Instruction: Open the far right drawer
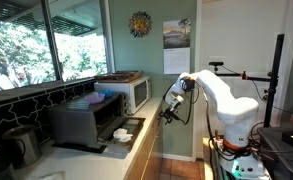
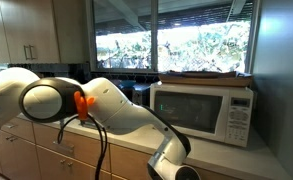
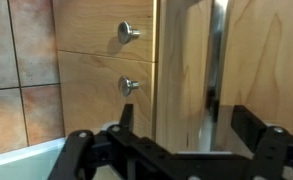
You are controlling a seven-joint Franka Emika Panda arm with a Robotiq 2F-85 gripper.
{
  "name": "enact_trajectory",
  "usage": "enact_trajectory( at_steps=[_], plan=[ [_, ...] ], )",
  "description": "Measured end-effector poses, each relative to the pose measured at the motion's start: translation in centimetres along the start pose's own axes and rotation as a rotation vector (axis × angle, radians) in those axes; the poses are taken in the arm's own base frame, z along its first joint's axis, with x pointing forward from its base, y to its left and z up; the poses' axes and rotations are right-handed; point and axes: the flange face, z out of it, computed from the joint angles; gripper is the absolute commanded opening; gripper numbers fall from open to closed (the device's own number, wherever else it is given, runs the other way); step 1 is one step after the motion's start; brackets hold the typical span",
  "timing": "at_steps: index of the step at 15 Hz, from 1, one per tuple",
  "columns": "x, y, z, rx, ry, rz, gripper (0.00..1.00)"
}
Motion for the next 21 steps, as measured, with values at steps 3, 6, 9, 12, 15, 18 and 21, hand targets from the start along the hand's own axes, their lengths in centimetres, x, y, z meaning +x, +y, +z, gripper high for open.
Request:
enact_trajectory(
  at_steps=[3,6,9,12,15,18,21],
  plan=[
    [-0.2,0.1,0.3,0.012,0.004,-0.016,1.0],
    [-0.5,1.1,1.1,-0.006,-0.014,0.013,1.0],
    [-0.7,1.0,1.2,-0.028,-0.035,0.071,1.0],
    [-0.9,0.4,1.0,-0.069,-0.042,0.107,1.0],
    [-1.3,-0.5,0.6,-0.127,-0.072,0.141,1.0],
    [-1.9,-1.3,0.3,-0.177,-0.099,0.172,1.0],
    [-2.2,-1.7,0.2,-0.205,-0.104,0.202,1.0]
  ],
)
